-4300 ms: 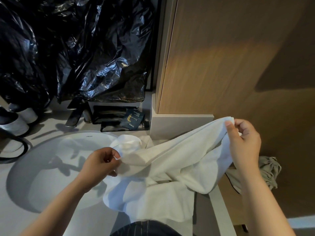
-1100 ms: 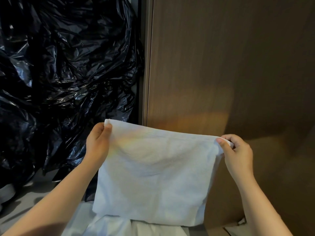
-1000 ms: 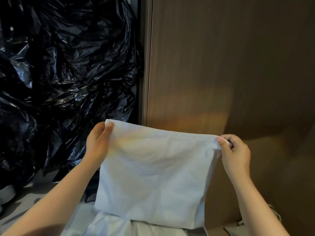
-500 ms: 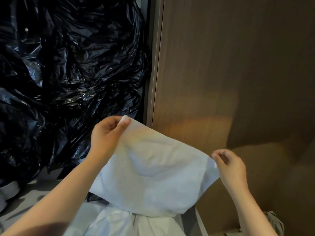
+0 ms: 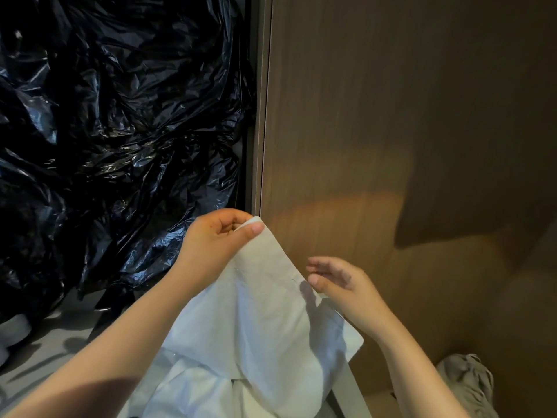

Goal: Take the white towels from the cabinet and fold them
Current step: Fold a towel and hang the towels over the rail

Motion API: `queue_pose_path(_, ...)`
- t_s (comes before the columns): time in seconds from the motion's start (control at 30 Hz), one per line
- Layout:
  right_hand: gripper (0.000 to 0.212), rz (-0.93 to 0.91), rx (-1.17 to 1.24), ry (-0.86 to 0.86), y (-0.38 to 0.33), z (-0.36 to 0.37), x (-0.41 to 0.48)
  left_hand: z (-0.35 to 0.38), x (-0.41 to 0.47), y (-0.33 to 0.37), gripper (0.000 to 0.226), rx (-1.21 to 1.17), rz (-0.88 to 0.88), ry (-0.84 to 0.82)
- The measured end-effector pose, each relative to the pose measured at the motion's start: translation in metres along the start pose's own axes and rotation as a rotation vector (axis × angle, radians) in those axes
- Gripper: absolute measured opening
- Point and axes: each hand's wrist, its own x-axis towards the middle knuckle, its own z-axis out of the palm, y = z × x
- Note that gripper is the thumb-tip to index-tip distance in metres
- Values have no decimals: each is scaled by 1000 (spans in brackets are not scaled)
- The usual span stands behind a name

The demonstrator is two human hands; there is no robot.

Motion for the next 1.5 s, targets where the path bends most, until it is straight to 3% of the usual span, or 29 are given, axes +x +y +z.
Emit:
queue_pose_path(0.17, 24, 32, -107, -164, 12, 18, 4, -10, -7, 0, 3, -14, 19, -31)
queue_pose_path(0.27, 42, 81, -184, -194, 12, 25, 9, -19, -12, -1, 6, -1, 15, -101)
queue_pose_path(0.37, 46, 7, -71, -311, -6, 38, 18, -23, -18, 1, 7, 14, 26, -188)
queue_pose_path(0.43, 40, -25, 39, -374, -18, 47, 22, -25, -21, 2, 6, 15, 34, -218)
queue_pose_path(0.5, 20, -40, 86, -388, -21, 54, 23, -29, -24, 1, 4, -10, 11, -215)
queue_pose_path(0.57, 9, -60, 112, -352, -20, 56, 20, -33, -27, 0, 4, -31, -30, -192)
queue_pose_path(0.77, 23, -108, 141, -206, -21, 39, 11, -41, -33, -13, 12, -59, -232, -229)
queue_pose_path(0.93, 34, -143, 138, -188, -43, 40, 4, -24, -38, -16, 4, -40, -163, -194)
queue_pose_path(1.1, 18, -241, 106, -36, -50, 35, 6, -13, -34, -17, 7, -23, -100, -225)
queue_pose_path(1.23, 13, -262, 78, 190, -45, 22, 9, -27, -36, -37, 16, 214, -106, -370)
queue_pose_path(1.5, 11, -320, 52, 528, -53, -11, 21, -38, -33, -73, 11, 368, -126, -338)
